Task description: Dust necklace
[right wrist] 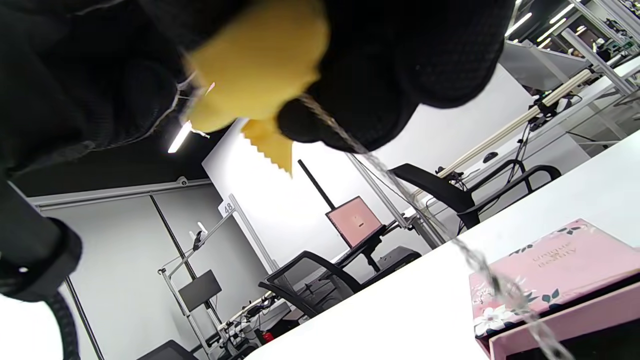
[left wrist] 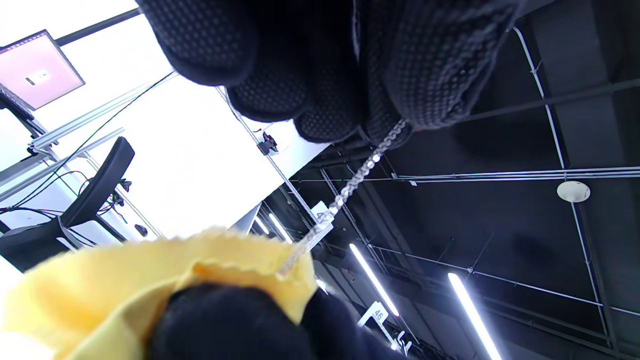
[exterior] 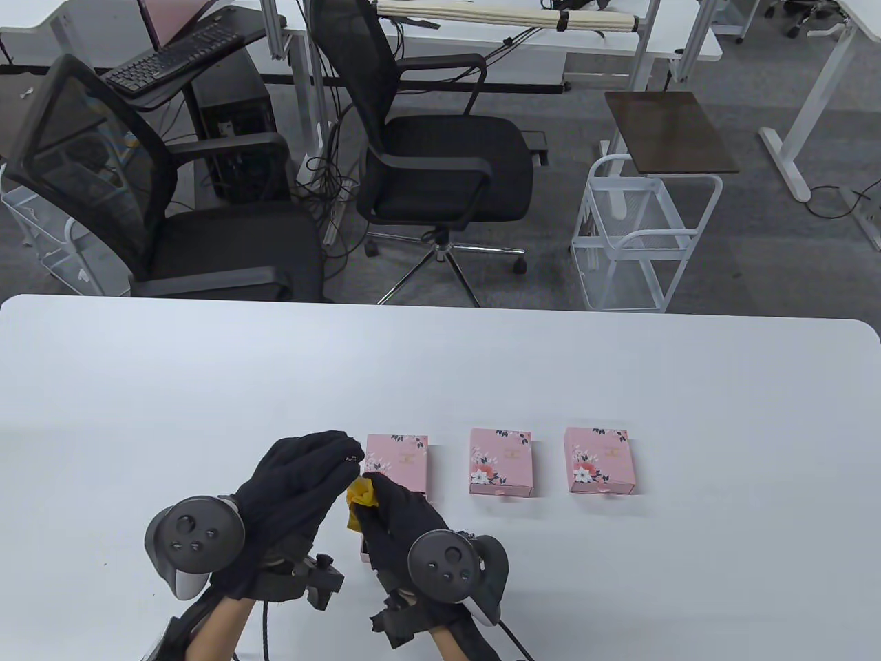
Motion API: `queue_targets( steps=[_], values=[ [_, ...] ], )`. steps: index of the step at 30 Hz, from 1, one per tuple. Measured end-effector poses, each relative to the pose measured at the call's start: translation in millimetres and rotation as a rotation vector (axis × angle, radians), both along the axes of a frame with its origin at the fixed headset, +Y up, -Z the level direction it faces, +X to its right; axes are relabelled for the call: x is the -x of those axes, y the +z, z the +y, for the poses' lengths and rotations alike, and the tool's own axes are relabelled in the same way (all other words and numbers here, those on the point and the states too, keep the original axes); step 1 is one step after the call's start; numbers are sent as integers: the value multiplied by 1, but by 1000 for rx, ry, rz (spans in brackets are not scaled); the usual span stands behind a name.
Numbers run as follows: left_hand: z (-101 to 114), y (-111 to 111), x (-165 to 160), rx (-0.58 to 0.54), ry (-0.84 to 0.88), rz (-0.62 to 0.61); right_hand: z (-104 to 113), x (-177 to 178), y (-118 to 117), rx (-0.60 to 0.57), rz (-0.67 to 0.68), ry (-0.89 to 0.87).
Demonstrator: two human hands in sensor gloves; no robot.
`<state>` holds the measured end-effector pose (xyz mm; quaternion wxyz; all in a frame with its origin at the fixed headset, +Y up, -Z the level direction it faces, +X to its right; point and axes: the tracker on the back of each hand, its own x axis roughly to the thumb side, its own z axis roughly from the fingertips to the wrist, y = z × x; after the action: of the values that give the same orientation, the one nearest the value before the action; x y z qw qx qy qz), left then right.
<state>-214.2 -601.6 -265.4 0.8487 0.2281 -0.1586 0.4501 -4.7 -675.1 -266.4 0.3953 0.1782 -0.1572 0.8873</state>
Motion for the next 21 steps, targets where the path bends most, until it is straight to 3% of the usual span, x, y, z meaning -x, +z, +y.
queue_targets(
  steps=[21],
  values=[
    [11, 9, 5, -45, 46, 15, -27, 9, -3, 152, -19, 69]
  ],
)
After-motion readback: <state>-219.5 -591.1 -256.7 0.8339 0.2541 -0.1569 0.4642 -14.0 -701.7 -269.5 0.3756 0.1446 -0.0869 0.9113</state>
